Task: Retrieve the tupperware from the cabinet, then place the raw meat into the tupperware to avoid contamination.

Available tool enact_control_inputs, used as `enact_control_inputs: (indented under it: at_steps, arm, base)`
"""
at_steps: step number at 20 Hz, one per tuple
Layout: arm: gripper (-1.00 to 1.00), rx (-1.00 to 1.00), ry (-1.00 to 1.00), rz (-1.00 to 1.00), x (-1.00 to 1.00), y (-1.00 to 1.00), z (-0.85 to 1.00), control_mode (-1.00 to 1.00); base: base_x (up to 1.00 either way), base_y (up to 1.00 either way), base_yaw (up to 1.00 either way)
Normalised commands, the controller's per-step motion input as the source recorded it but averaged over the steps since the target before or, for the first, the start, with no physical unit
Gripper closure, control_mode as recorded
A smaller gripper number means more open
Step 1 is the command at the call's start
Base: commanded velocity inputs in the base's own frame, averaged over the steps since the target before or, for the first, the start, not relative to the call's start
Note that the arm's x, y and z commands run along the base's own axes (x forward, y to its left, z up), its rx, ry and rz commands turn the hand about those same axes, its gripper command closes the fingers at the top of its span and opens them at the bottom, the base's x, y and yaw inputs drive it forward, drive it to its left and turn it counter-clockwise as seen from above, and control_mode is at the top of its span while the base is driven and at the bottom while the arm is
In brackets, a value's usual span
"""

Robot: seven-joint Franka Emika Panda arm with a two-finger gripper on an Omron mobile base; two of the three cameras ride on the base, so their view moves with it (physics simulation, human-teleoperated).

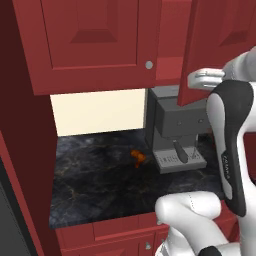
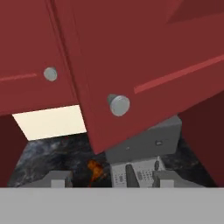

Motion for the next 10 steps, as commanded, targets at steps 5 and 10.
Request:
enact_control_inputs:
  at_steps: [5,10]
  arm:
    - [-1.00,-0.21,0.24,0.00,0.08,0.58,0.04,-1.00]
    - [-1.00,-0.25,0.20,0.01,0.12,0.39,0.00,-1.00]
  base:
    - [0.00,0.00,0.00]
    - [0.00,0.00,0.00]
